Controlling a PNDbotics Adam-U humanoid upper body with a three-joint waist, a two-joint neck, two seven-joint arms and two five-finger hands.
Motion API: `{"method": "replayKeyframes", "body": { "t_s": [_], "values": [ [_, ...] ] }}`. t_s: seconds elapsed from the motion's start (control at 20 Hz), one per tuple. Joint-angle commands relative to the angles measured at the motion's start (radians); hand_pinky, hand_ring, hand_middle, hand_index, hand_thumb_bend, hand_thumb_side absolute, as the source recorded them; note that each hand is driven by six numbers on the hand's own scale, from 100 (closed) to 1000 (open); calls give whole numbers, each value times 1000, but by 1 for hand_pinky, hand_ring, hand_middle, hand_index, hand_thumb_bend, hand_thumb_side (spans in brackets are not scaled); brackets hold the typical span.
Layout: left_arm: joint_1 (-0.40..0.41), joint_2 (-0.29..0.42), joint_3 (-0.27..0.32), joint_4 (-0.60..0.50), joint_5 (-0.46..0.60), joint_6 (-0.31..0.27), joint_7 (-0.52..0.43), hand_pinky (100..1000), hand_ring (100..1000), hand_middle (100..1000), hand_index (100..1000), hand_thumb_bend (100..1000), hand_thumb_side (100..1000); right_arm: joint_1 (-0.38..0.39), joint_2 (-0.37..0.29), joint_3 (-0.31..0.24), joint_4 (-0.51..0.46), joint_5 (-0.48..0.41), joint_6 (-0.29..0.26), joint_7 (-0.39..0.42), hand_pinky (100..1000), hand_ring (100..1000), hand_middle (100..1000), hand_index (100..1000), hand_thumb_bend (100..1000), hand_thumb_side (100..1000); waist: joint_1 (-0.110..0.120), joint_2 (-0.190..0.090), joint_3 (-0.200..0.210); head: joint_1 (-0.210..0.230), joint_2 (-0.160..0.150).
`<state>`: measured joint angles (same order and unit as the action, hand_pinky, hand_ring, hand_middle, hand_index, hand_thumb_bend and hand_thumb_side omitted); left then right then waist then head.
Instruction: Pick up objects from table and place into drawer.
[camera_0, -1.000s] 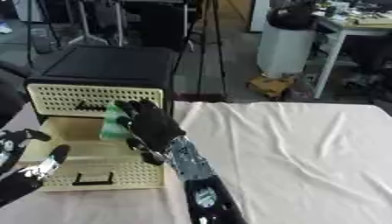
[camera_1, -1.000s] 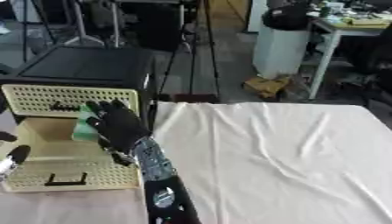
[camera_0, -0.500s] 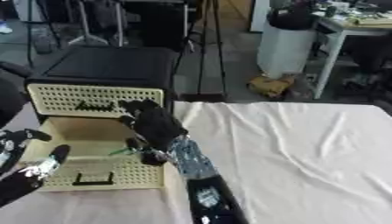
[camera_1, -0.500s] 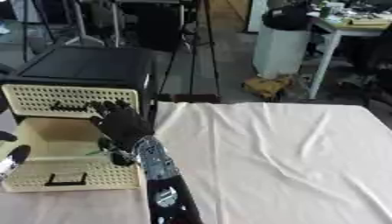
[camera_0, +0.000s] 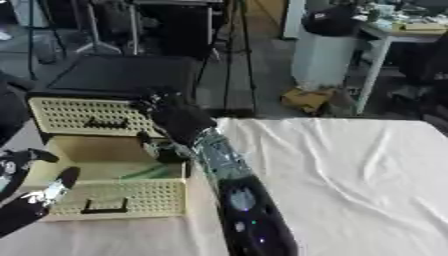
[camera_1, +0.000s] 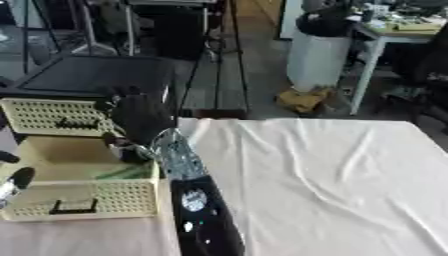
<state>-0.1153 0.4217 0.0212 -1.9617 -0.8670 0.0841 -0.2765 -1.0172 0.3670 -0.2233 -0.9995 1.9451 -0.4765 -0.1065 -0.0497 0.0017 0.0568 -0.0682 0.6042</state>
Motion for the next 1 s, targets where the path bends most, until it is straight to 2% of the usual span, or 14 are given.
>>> {"method": "replayKeyframes", "body": {
  "t_s": [0.05, 0.3, 0.6, 0.7, 0.85, 1.0],
  "values": [
    [-3, 24, 2, -7, 2, -1, -2, 100, 100, 100, 728, 444, 1000, -46, -94, -19, 47, -20, 35, -4, 857, 887, 944, 852, 219, 250, 4, -12, -6, 9, 1],
    [8, 39, 5, -7, -1, -5, -3, 100, 100, 100, 728, 444, 1000, -60, -233, -85, 105, -17, 111, 8, 858, 890, 942, 855, 202, 241, -2, -18, -24, 28, 4],
    [21, 72, 2, -20, 20, -13, -4, 100, 100, 100, 718, 440, 1000, -31, -392, -170, 87, -86, 208, 37, 864, 902, 918, 862, 132, 236, -6, -24, -38, 47, 4],
    [30, 95, -16, -33, 47, -32, -16, 100, 100, 100, 711, 424, 1000, -19, -442, -186, 88, -116, 236, 46, 865, 906, 912, 864, 116, 239, -6, -26, -41, 51, 2],
    [48, 128, -76, -38, 90, -73, -50, 100, 100, 107, 686, 383, 1000, -5, -514, -199, 105, -160, 259, 50, 869, 913, 906, 868, 100, 243, -5, -26, -47, 59, -1],
    [77, 155, -148, -38, 136, -118, -94, 100, 119, 273, 671, 363, 1000, 4, -568, -207, 132, -205, 278, 47, 872, 918, 901, 870, 100, 249, -2, -25, -58, 73, -4]
  ]
}}
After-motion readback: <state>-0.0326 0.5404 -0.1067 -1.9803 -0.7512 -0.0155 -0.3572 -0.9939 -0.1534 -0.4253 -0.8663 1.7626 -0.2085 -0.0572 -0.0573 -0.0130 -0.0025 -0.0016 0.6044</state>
